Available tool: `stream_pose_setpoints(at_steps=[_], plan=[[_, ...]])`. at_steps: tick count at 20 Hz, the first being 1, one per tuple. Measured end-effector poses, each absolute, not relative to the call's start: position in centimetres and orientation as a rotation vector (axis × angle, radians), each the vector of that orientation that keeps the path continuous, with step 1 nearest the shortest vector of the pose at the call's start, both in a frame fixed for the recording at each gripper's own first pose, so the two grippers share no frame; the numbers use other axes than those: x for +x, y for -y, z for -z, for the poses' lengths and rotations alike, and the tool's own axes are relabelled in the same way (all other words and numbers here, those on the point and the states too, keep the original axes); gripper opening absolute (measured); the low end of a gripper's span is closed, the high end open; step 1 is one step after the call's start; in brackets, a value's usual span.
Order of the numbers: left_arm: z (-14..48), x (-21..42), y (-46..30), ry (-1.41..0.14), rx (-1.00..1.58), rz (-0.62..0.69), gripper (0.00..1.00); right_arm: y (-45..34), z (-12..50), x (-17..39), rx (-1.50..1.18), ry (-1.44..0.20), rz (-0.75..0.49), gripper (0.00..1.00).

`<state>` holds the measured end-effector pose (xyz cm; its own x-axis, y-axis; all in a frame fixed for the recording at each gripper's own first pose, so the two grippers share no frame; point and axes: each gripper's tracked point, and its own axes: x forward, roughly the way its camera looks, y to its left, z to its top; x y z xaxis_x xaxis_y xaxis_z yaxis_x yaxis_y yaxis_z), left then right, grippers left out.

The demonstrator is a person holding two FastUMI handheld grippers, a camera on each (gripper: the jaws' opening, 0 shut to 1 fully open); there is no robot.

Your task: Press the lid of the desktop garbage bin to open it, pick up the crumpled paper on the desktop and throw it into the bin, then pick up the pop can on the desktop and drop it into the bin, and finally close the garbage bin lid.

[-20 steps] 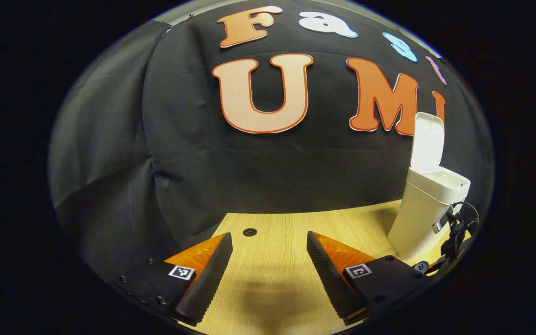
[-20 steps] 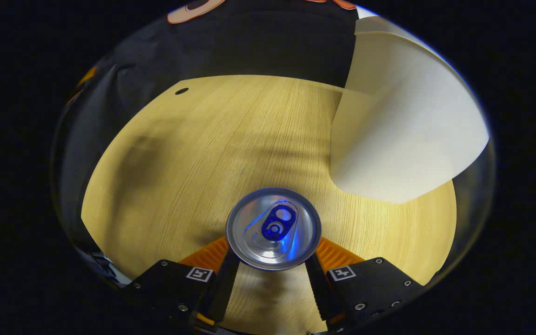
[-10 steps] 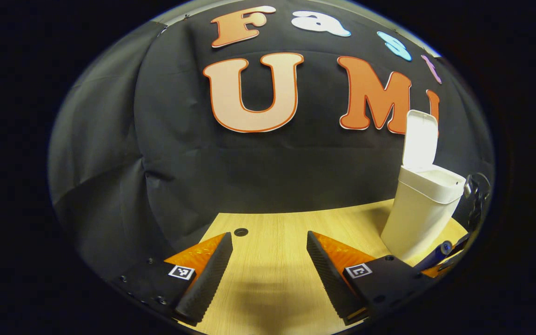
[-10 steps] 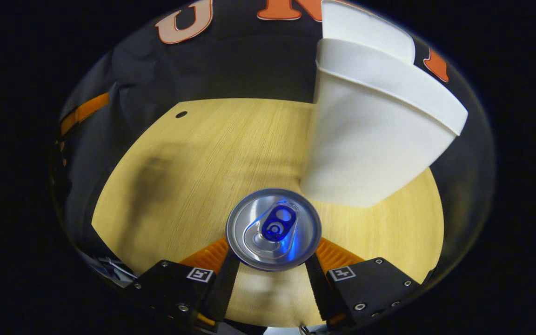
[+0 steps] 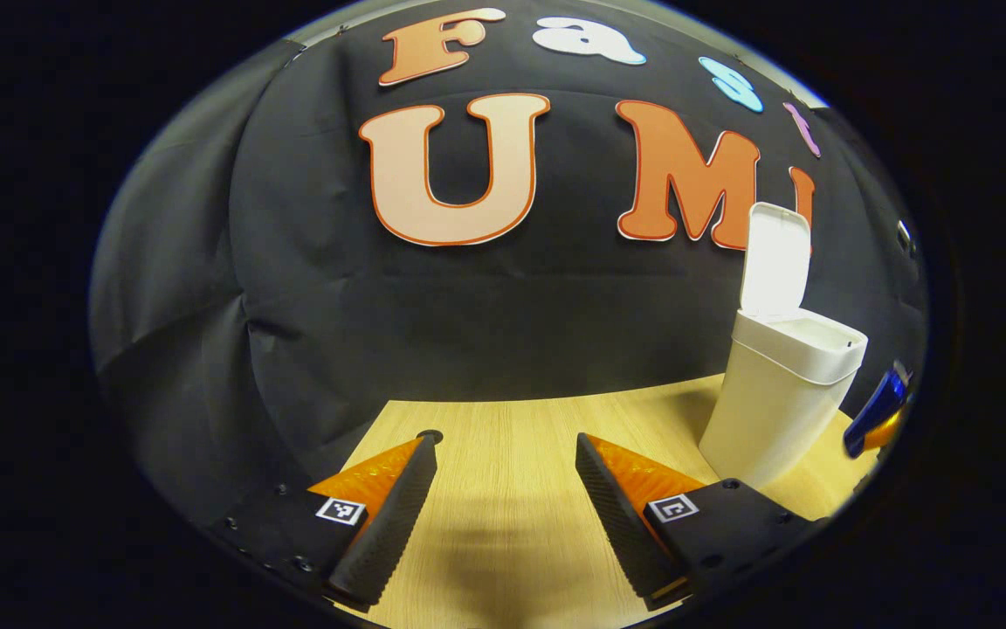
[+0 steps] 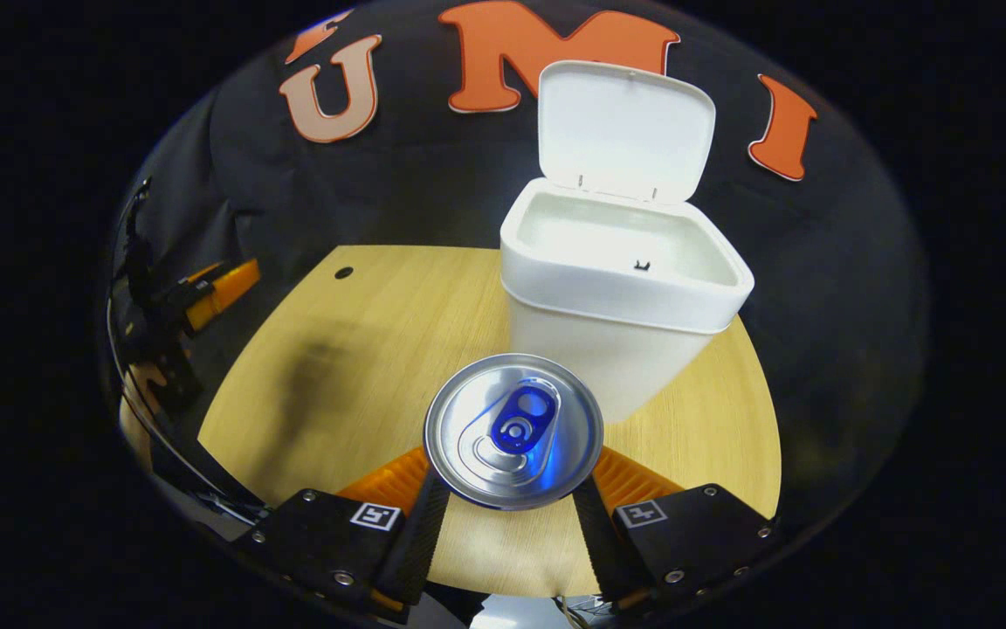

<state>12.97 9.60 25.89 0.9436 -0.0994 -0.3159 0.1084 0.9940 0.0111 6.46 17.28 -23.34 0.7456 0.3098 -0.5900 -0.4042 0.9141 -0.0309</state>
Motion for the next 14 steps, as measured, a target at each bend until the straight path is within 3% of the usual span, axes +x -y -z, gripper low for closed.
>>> stream_pose_setpoints(at_steps=[6, 11, 12, 14], plan=[[-26.08, 12.97, -9.47, -0.315, 0.032, 0.123, 1.00, -17.38, 22.64, 6.56, -0.131, -0.538, -0.409, 0.75], [-26.04, 12.91, -9.48, -0.321, 0.034, 0.120, 1.00, -17.26, 22.49, 6.70, -0.168, -0.462, -0.349, 0.75], [-26.07, 12.91, -9.55, -0.322, 0.038, 0.118, 1.00, -17.14, 22.36, 6.68, -0.173, -0.449, -0.337, 0.70], [-25.99, 12.91, -9.86, -0.324, 0.047, 0.111, 1.00, -17.11, 22.42, 6.54, -0.175, -0.435, -0.320, 0.75]])
